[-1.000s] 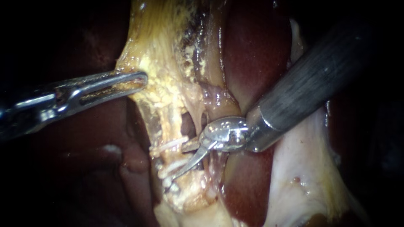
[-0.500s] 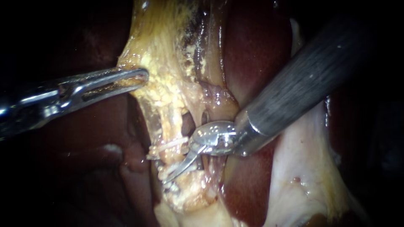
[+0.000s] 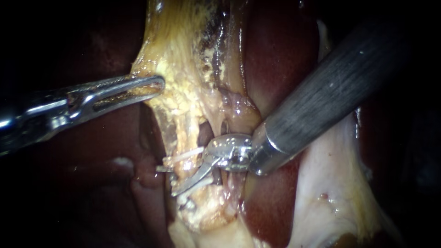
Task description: Go to the cutting position left tube
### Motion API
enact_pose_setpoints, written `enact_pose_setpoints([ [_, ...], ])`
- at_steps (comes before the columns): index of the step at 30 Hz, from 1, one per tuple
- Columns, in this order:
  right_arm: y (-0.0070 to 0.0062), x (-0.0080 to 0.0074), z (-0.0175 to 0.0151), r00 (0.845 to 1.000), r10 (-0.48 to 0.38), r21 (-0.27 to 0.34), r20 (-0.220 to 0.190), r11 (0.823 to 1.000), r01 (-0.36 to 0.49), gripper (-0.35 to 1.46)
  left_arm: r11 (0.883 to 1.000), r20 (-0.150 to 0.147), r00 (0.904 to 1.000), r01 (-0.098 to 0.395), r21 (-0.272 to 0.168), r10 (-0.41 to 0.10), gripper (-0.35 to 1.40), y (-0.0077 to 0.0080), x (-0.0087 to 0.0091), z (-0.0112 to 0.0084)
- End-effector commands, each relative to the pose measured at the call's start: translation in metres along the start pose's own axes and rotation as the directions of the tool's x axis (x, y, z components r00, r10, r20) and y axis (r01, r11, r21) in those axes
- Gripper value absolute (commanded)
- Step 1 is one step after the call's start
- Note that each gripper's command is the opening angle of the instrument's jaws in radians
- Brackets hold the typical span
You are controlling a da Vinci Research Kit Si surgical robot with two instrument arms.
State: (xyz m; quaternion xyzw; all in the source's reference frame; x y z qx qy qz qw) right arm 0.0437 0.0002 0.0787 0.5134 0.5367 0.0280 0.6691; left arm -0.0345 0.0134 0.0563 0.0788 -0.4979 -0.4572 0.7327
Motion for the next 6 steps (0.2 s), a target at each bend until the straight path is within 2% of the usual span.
enact_pose_setpoints([
  [1, 0.0001, -0.0001, -0.0001, 1.0, 0.0, 0.001, 0.002, 1.0, 0.0, 1.09, 1.0, 0.0, 1.0, -0.001, 0.0, 0.001, -0.35, 0.0, 0.0, 0.0],
  [6, 0.0001, -0.0002, -0.0001, 1.0, 0.011, 0.002, 0.002, 1.0, -0.011, 1.09, 1.0, 0.001, 1.0, -0.001, 0.0, 0.001, -0.35, 0.0001, 0.0001, 0.0001],
])
